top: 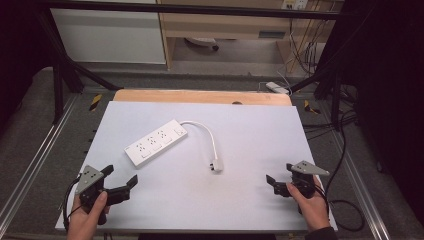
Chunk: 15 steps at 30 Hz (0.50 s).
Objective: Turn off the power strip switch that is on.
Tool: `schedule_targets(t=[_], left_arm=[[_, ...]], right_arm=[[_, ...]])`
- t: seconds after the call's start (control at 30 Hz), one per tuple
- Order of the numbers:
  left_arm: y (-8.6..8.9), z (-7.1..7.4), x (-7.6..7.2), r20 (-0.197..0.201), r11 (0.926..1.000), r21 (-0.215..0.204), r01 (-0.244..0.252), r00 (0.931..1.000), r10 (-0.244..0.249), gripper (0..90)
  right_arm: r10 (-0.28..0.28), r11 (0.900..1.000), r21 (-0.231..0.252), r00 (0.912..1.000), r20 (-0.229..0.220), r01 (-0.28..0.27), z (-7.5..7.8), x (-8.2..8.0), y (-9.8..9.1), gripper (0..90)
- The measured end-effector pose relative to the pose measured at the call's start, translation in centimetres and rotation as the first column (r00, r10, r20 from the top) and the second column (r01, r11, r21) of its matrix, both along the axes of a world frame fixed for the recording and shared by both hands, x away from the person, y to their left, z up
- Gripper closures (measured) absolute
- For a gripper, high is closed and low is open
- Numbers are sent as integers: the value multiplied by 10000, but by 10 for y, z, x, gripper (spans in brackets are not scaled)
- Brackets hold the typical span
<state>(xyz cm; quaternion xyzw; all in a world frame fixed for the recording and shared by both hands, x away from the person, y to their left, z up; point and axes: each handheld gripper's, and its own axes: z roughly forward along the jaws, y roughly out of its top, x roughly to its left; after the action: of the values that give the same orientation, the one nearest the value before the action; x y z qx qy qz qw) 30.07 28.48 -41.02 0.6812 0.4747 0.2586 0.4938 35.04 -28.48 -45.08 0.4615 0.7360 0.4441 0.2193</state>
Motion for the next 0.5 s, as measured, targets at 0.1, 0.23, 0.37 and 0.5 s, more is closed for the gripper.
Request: schedule_targets(t=[0.1, 0.23, 0.37, 0.5], left_arm=[[0, 0, 0, -10, 10000, -4, -15, 10000, 15, 55], [0, 0, 0, -28, 10000, 27, 12, 10000, -12, 55], [1, 1, -1, -31, 10000, 55, 48, 10000, -48, 55], [1, 1, -1, 11, 10000, 61, 22, 10000, -22, 54]], right_arm=[[-139, 9998, 153, 9999, 36, 138, 1, 0, -3, 67], [-268, 9994, 233, 9996, 121, 265, 2, -1, -5, 67], [-198, 9997, 119, 9996, 192, 195, 3, -1, -4, 62], [-134, 9999, 50, 9997, 187, 133, 3, 0, -5, 56]])
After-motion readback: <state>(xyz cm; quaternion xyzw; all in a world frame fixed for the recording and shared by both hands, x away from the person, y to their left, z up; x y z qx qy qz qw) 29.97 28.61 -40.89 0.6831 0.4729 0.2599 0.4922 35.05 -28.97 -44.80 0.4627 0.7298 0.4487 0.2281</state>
